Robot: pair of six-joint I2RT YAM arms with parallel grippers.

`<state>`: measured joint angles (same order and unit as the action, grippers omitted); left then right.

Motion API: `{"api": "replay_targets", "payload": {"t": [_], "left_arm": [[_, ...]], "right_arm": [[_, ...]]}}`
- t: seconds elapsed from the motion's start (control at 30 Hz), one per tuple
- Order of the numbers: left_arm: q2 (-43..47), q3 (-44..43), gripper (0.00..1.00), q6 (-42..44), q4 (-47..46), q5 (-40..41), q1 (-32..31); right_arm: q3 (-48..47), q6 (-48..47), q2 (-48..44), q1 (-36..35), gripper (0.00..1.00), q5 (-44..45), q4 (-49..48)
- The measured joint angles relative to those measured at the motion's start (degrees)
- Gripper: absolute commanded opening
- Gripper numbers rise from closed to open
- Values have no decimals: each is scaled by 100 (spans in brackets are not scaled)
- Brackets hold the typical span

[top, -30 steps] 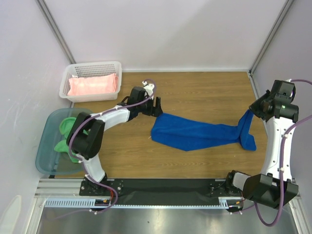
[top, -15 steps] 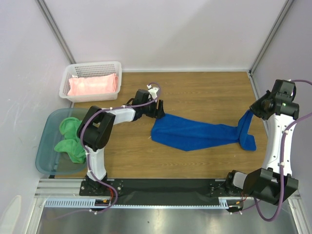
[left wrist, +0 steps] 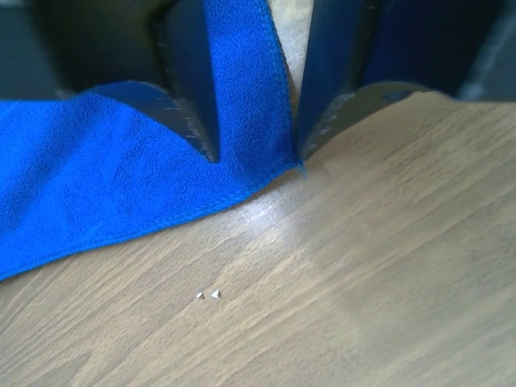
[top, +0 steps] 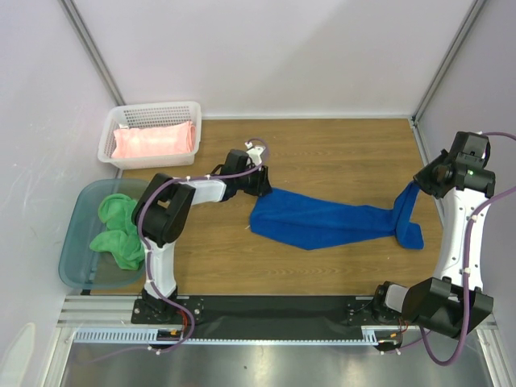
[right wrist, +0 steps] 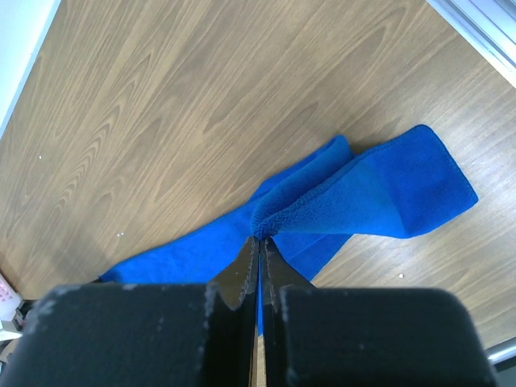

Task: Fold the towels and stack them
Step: Flatten out the crumpled towel

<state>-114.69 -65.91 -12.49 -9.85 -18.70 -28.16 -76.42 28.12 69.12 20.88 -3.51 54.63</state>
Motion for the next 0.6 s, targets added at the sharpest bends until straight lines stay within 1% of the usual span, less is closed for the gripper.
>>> {"api": "replay_targets", "payload": {"t": [0.07, 0.1, 0.2, 0.43, 0.5, 0.6], "left_arm": [[-24, 0, 38, -7, -39, -11, 0], [-28, 0, 25, -13, -39, -15, 0], [-46, 0, 0, -42, -37, -17, -2], [79, 48, 0, -46, -24, 52, -7], [334, 133, 0, -39, 68, 66, -2], [1023, 212, 0, -33, 321, 114, 37]], "right_arm": [[0, 0, 0, 4, 0, 0, 7], [0, 0, 0, 7, 0, 0, 11], [0, 0, 0, 22, 0, 0, 17], [-114, -17, 42, 33, 0, 24, 87], [-271, -48, 81, 39, 0, 70, 107], [-669, -107, 136, 57, 0, 164, 179]]}}
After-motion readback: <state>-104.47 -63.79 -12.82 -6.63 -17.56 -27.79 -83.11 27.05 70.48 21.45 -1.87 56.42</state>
